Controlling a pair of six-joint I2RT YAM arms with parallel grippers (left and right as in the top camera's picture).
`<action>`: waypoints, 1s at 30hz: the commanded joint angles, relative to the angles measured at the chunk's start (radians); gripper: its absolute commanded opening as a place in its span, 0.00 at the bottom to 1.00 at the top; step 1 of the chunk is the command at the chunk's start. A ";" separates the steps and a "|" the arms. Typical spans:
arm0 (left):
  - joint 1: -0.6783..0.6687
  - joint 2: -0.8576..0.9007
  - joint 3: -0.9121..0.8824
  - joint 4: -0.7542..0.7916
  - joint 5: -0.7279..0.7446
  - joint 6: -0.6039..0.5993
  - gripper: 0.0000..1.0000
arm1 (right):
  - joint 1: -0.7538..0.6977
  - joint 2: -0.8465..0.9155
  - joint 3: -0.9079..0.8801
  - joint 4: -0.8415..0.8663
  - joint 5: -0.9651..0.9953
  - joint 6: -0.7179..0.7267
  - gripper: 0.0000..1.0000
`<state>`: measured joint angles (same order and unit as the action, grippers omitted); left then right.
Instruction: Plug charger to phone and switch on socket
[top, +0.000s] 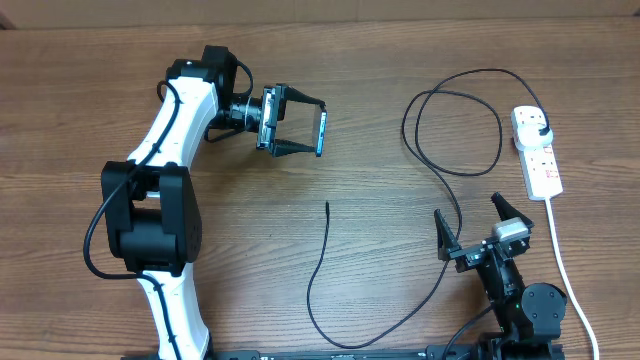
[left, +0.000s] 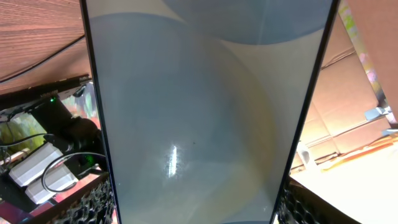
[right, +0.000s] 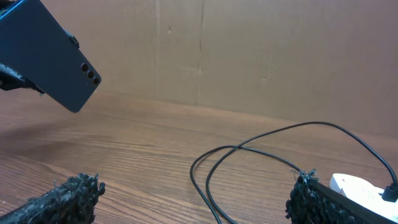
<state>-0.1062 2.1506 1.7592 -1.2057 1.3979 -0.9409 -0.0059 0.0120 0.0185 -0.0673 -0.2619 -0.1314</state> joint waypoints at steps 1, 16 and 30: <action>-0.005 -0.055 0.034 -0.002 0.032 -0.005 0.04 | 0.006 -0.009 -0.011 0.005 0.006 -0.001 1.00; -0.005 -0.055 0.034 -0.001 0.019 -0.005 0.04 | 0.006 -0.009 -0.011 0.006 0.005 -0.001 1.00; -0.005 -0.055 0.034 -0.001 0.020 -0.005 0.04 | 0.004 0.000 0.016 -0.013 -0.144 0.169 1.00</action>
<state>-0.1062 2.1506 1.7592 -1.2053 1.3792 -0.9409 -0.0059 0.0120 0.0185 -0.0696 -0.3531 -0.0212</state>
